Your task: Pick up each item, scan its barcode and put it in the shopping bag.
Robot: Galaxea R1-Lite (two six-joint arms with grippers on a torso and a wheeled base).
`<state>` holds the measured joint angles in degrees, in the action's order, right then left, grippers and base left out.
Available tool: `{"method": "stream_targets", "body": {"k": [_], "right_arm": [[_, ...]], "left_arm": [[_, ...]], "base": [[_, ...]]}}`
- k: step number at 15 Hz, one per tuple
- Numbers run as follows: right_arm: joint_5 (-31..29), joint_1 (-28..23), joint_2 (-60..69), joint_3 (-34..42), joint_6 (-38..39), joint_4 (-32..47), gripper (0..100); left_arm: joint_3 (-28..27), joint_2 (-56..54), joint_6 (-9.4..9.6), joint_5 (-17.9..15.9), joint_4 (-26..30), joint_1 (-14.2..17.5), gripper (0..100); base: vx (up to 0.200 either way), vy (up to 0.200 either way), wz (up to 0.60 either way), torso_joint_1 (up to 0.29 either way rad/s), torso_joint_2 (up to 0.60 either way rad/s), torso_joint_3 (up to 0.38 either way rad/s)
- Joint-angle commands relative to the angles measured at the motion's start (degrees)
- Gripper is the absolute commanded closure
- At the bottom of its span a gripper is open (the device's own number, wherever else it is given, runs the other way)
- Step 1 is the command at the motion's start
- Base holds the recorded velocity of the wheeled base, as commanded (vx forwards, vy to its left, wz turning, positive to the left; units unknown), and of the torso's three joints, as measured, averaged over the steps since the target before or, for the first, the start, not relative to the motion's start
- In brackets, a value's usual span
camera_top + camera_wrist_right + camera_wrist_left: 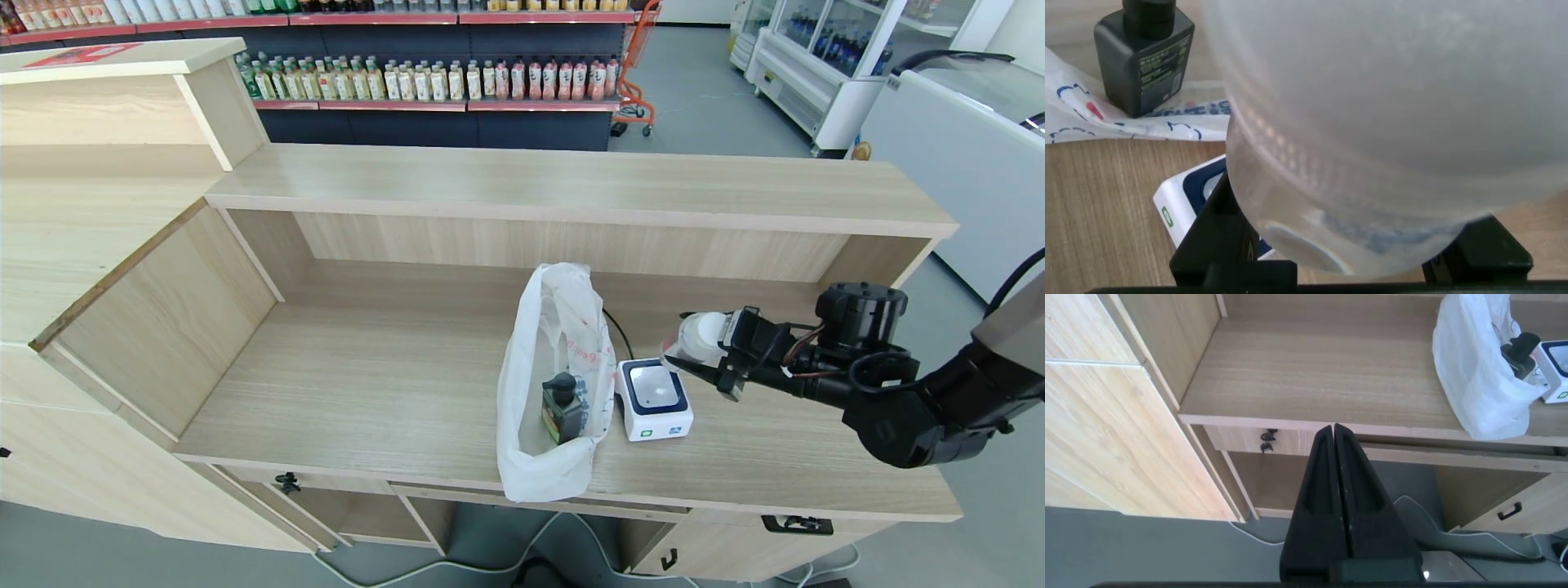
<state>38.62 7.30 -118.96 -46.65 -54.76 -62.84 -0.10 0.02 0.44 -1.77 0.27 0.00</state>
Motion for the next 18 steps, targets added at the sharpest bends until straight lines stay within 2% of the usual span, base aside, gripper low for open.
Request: {"method": "stream_targets", "body": {"k": [1,18], "right_arm": [[0.32,-0.18,-0.84,0.42,-0.44,-0.09,100],[3.04,1.05,-7.26,-4.32,-0.44,-3.87,100]], "left_arm": [[0.01,-0.02,0.0,0.01,0.0,0.0,100],[-0.08,0.06,0.0,0.01,0.0,0.0,100]], "base": [[0.0,0.0,0.0,0.0,0.0,0.0],[0.0,0.0,0.0,0.0,0.0,0.0]]}}
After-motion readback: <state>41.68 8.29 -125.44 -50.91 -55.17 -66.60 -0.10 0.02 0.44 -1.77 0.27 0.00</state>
